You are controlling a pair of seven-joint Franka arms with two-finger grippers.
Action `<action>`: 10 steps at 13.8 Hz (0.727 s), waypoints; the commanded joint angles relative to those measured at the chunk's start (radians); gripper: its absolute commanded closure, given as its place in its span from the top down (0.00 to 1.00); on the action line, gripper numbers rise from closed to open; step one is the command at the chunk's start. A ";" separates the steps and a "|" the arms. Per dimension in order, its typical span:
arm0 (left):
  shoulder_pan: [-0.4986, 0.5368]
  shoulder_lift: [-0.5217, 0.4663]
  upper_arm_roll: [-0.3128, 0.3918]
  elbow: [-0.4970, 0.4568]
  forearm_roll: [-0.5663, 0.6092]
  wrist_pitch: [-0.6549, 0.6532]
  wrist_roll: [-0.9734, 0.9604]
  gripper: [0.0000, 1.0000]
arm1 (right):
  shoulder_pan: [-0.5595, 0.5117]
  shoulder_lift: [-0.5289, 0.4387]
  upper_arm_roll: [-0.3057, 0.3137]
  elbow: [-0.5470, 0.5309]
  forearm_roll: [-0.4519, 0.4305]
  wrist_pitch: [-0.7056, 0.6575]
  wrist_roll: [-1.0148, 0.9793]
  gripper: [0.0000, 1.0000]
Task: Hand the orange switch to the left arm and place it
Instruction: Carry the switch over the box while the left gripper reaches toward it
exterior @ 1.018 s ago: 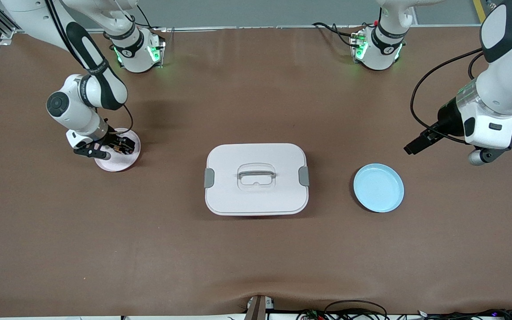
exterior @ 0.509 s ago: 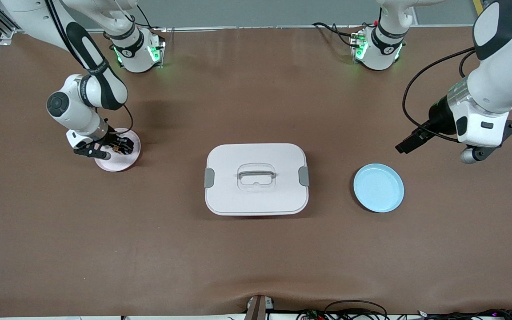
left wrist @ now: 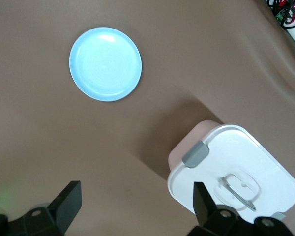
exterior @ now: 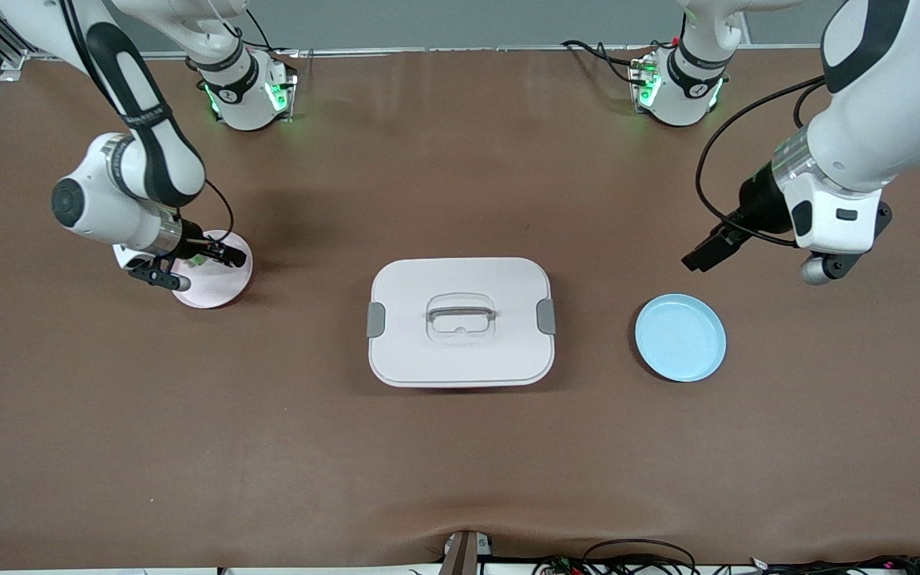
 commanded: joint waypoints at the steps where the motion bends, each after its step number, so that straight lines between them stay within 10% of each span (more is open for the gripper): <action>1: -0.025 0.029 -0.007 0.049 -0.015 -0.001 -0.075 1.00 | -0.002 -0.065 0.003 0.057 0.055 -0.153 0.074 0.00; 10: -0.134 0.064 -0.009 0.056 -0.058 0.052 -0.337 1.00 | 0.303 -0.059 0.013 0.395 0.125 -0.350 0.830 0.00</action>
